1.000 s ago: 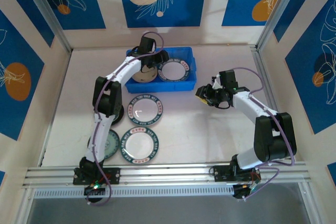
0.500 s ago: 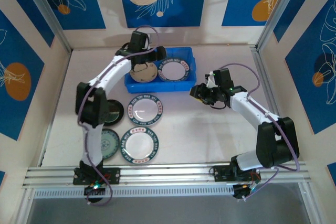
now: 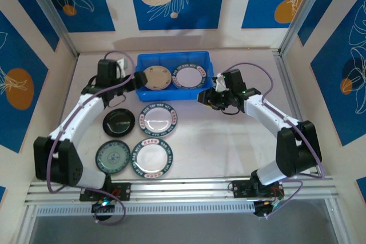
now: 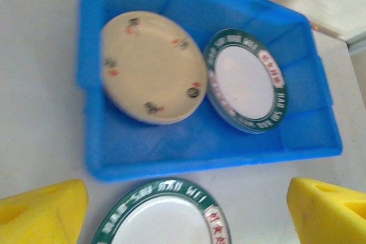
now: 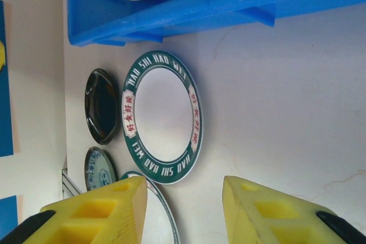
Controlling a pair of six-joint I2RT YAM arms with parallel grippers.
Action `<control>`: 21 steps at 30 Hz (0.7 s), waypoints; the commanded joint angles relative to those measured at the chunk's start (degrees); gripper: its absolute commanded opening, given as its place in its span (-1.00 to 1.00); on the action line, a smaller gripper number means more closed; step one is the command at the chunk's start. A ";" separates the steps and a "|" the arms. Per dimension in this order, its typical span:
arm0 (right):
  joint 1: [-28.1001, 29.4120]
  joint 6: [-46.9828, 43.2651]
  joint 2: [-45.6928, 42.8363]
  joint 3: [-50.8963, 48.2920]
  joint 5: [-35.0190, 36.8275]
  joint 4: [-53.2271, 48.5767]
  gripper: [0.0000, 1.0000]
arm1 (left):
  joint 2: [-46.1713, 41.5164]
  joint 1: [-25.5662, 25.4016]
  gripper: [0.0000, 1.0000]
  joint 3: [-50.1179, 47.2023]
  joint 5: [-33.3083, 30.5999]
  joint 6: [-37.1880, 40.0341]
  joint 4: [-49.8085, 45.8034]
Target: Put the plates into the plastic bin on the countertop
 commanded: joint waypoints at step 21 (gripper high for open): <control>3.05 -0.36 9.22 3.93 -6.31 -0.41 -0.25 | -12.13 25.67 0.42 -25.41 0.77 -1.00 -5.30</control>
